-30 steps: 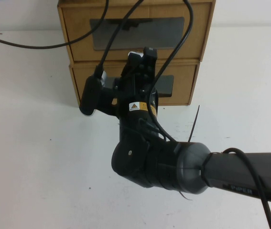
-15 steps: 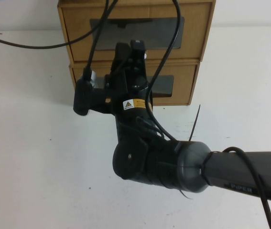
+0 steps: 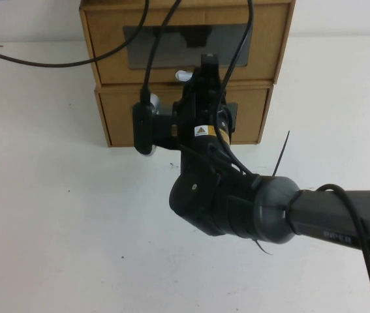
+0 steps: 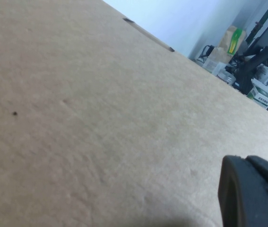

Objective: Open the shoe box

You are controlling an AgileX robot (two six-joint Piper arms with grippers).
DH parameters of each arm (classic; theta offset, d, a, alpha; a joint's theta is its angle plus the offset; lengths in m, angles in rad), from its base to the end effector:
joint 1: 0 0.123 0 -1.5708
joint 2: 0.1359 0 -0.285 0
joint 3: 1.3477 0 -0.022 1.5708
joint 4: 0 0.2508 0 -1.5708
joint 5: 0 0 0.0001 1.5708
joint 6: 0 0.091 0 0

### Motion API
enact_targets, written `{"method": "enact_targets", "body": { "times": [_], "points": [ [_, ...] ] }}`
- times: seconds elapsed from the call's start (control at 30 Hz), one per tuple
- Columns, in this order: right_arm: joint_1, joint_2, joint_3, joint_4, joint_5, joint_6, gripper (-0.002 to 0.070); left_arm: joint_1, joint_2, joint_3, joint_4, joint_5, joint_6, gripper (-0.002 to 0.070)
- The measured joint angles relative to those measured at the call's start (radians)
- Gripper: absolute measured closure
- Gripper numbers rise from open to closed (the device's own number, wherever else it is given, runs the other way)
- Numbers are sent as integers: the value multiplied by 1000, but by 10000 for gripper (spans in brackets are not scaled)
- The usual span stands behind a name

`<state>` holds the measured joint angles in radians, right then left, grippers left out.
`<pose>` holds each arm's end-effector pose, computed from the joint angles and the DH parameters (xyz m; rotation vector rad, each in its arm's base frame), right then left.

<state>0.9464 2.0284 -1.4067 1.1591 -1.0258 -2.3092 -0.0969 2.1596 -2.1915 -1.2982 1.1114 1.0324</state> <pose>0.3168 0.3177 0.2531 -1.0858 1.2314 -1.0607 0.4681 -0.1245 0.3710 0.7889 1.7138 -1.0514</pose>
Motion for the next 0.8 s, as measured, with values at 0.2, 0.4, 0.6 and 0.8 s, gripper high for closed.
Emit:
{"method": "enact_targets", "body": {
  "times": [0.2, 0.4, 0.6, 0.8],
  "points": [
    [0, 0, 0, 51, 50, -48, 603, -4, 0, 0, 4, 0, 2, 682],
    [0, 0, 0, 37, 127, -48, 445, -4, 0, 0, 4, 0, 8, 682],
    [-11, 0, 0, -53, 150, 44, 430, -4, 0, 0, 5, 4, 22, 682],
    [-38, 16, 0, -86, 152, 64, 442, -4, 0, 0, 5, 6, 35, 682]
  ]
}}
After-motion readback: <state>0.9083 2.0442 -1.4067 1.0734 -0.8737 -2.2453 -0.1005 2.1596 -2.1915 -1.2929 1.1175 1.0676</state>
